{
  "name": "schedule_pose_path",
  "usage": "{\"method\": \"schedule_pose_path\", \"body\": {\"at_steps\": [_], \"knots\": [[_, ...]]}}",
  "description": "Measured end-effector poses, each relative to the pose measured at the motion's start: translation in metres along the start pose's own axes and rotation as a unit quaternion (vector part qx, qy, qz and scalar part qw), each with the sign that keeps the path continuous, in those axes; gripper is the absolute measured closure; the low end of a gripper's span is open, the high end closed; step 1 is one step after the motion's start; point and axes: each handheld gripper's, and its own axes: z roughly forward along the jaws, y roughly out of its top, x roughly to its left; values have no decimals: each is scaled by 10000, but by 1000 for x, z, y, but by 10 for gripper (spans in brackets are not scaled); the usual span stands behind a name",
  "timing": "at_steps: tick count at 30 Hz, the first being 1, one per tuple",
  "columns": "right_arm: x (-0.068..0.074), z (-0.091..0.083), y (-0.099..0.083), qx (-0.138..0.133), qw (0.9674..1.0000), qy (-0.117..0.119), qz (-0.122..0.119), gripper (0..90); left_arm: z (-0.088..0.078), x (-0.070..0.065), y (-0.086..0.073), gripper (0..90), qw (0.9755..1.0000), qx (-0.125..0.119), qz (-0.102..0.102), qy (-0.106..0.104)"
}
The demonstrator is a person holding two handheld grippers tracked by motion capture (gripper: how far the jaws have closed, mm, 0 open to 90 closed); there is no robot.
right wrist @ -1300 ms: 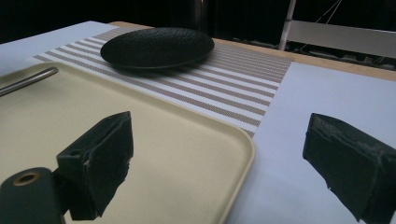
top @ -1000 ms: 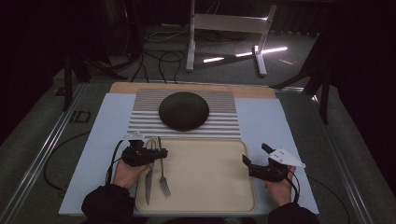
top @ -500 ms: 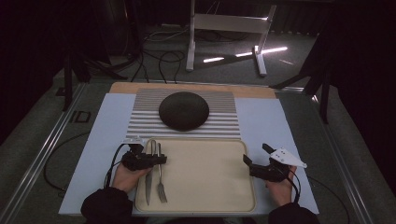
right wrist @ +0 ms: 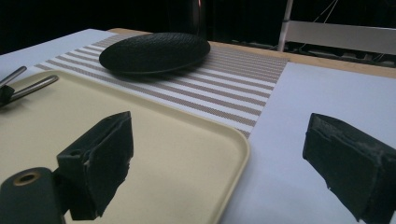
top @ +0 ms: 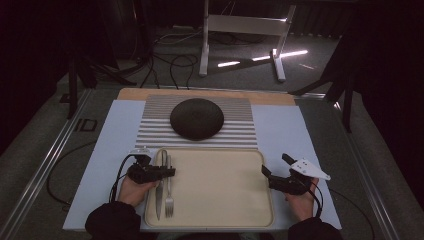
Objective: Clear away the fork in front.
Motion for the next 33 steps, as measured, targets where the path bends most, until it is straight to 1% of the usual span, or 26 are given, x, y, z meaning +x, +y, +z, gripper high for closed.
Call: {"method": "schedule_pose_path", "body": {"at_steps": [2, 4, 5, 6, 7, 8, 10, 11, 12, 13, 14, 15, 16, 17, 18, 19, 20, 21, 22, 23, 24, 26, 28, 29, 30, 33], "knots": [[0, 0, 0, -2, 10000, -1, 1, 87, 0, 0, 0, 686, 10000, -7, 0, 23], [0, -1, 0, -1, 10000, -5, 17, 87, -2, 0, 0, 641, 9999, -26, 7, 150], [0, -1, 0, -1, 10000, -5, 17, 87, -2, 0, 0, 623, 9999, -26, 7, 150], [0, -1, 0, -3, 10000, -5, 20, 86, -4, -1, 0, 609, 9998, -109, 16, 135], [0, -1, 0, 1, 10000, -1, 28, 86, -5, -2, 1, 598, 9997, -147, 33, 203], [0, -1, 0, 1, 10000, -1, 28, 86, -5, -2, 1, 578, 9997, -147, 33, 203], [0, -1, 0, 4, 10000, 1, 28, 87, -8, -3, 1, 562, 9993, -276, 72, 235], [0, -1, 0, 10, 10000, -4, 20, 87, -10, -4, 1, 535, 9989, -343, 85, 317], [0, -1, 0, 15, 10000, 11, 30, 86, -12, -5, 2, 508, 9983, -454, 117, 332], [0, -1, 0, 23, 10000, 24, 21, 86, -16, -6, 3, 480, 9968, -691, 139, 385], [0, -1, 0, 23, 10000, 24, 21, 86, -16, -6, 3, 465, 9968, -691, 139, 385], [1, -1, -1, 44, 10000, 42, 16, 86, -22, -7, 4, 443, 9947, -920, 223, 407], [1, -1, -1, 44, 10000, 42, 16, 86, -22, -7, 4, 414, 9947, -920, 223, 407], [1, 0, -1, 51, 10000, 35, 1, 86, -25, -9, 5, 414, 9932, -1031, 266, 481], [1, -1, -1, 48, 10000, 46, -5, 86, -27, -9, 7, 315, 9922, -1102, 306, 503], [1, -1, -1, 48, 10000, 46, -5, 86, -29, -11, 8, 315, 9908, -1154, 349, 612], [1, 0, -1, 44, 10000, 55, -21, 86, -30, -14, 9, 213, 9886, -1169, 455, 832], [2, -1, -1, 53, 10000, 54, -19, 86, -31, -16, 10, 150, 9863, -1198, 532, 1006], [1, -1, -1, 61, 10000, 44, -33, 86, -32, -17, 11, 135, 9847, -1213, 584, 1102], [1, -1, -2, 66, 10000, 44, -33, 86, -33, -19, 12, 114, 9822, -1263, 629, 1241], [1, -1, -2, 66, 10000, 44, -33, 86, -33, -19, 12, 83, 9822, -1263, 629, 1241], [2, -1, -2, 74, 10000, 44, -51, 86, -34, -19, 14, 64, 9797, -1318, 661, 1359], [1, -2, -3, 73, 9999, 40, -87, 86, -37, -19, 15, 23, 9785, -1370, 714, 1370], [1, -3, -3, 46, 9999, 39, -107, 86, -38, -19, 16, 0, 9770, -1459, 726, 1379], [1, -3, -3, 46, 9999, 39, -107, 86, -41, -20, 16, 0, 9754, -1525, 765, 1395], [0, -3, -3, 41, 9999, 19, -107, 86, -45, -21, 20, 0, 9690, -1665, 846, 1617]]}}
